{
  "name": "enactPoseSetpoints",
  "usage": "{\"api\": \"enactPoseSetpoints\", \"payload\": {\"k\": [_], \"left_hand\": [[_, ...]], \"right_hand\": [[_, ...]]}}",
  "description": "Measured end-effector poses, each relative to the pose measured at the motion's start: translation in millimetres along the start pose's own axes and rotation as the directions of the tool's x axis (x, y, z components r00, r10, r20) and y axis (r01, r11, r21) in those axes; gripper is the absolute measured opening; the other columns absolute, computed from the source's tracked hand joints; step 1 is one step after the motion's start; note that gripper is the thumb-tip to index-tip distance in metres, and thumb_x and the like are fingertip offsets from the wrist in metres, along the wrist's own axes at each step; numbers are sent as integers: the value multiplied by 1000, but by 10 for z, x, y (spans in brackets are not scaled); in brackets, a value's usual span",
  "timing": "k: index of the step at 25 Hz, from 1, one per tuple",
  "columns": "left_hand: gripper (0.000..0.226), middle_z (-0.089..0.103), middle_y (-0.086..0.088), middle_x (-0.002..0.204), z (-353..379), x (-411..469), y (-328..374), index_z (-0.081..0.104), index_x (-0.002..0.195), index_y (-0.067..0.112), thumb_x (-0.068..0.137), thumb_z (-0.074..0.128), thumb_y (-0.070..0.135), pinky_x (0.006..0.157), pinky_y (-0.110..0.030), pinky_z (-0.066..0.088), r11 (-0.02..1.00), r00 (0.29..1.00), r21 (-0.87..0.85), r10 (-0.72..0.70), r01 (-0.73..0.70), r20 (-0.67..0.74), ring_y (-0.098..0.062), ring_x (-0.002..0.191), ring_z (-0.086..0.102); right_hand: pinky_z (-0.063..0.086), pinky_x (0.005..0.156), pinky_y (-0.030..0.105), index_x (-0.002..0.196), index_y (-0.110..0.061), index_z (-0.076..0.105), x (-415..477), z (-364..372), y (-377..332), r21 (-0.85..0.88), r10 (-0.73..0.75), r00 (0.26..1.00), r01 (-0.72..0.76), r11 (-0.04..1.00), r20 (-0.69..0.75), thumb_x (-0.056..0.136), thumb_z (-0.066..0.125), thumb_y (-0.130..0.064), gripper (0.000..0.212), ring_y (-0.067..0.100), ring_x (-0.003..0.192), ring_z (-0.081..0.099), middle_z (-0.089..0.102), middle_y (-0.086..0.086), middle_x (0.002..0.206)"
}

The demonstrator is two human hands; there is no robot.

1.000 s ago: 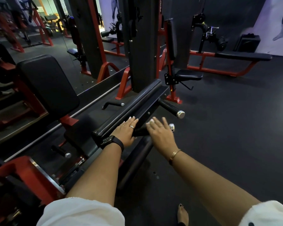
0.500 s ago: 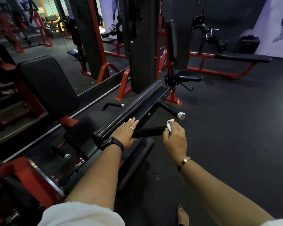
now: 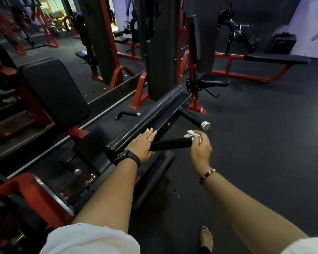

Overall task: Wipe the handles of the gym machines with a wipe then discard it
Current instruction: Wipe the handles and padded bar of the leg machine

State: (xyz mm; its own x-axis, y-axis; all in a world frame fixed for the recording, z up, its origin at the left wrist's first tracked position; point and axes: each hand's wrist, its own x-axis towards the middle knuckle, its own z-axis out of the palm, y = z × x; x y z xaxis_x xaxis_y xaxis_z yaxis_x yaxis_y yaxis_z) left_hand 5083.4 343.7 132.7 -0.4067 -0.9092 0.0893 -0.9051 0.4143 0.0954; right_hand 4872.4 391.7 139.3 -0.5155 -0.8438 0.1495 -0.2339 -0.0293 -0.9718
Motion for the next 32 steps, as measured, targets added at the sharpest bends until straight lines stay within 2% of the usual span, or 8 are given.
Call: {"api": "enactPoseSetpoints", "payload": {"k": [3,6,10,15,20,24,28,32], "left_hand": [[84,8,0,161,6,-1,8,10,153,21,89,64,28,117,-30,5,1000,1000,4,-5,5,-2,-14,147,7],[84,7,0,161,14,1,-5,9,153,22,89,63,29,117,-30,5,1000,1000,7,-6,6,-3,-14,147,7],[83,7,-1,161,10,-4,0,9,153,21,90,62,29,118,-31,7,1000,1000,15,1,-1,7,-15,147,7],[83,6,-1,161,-13,-3,15,8,153,20,90,62,30,118,-32,9,1000,1000,16,2,-2,10,-15,147,8],[81,6,-1,161,-20,2,10,8,153,19,91,61,28,118,-31,7,1000,1000,27,9,-9,11,-15,147,8],[75,5,0,161,-34,9,11,8,153,20,94,55,27,119,-30,7,1000,1000,10,8,-8,11,-13,147,7],[77,6,0,161,-46,-1,13,9,153,20,93,57,26,119,-31,7,1000,1000,3,14,-14,14,-14,147,7],[83,5,0,161,-58,8,3,8,153,19,90,62,28,118,-29,4,1000,1000,1,14,-15,28,-13,147,5]], "right_hand": [[39,77,26,95,-15,64,145,-52,14,11,257,966,-257,966,-12,91,40,-14,25,17,92,55,62,-1,94],[42,69,29,89,-21,65,44,-96,72,55,296,938,-291,955,-180,88,42,-16,23,19,81,56,65,3,89],[52,74,39,92,-22,64,84,-9,35,161,394,919,-385,909,-29,86,40,-13,26,17,70,56,64,4,85],[47,65,34,97,-9,67,-134,231,140,545,599,783,-580,605,168,92,40,-1,29,15,61,52,71,17,88],[38,59,25,80,-11,57,-430,735,41,561,614,691,-701,439,382,91,33,7,32,6,47,45,52,-4,52],[46,78,30,122,-7,56,-565,923,-40,482,508,669,-743,464,543,85,34,21,51,21,93,58,61,12,108],[44,48,21,96,5,58,-360,745,-112,508,574,654,-752,421,493,88,37,19,26,19,58,56,57,25,82],[46,39,19,109,-4,60,-12,289,-10,642,588,711,-665,383,386,86,32,21,45,17,50,64,69,16,86]]}}
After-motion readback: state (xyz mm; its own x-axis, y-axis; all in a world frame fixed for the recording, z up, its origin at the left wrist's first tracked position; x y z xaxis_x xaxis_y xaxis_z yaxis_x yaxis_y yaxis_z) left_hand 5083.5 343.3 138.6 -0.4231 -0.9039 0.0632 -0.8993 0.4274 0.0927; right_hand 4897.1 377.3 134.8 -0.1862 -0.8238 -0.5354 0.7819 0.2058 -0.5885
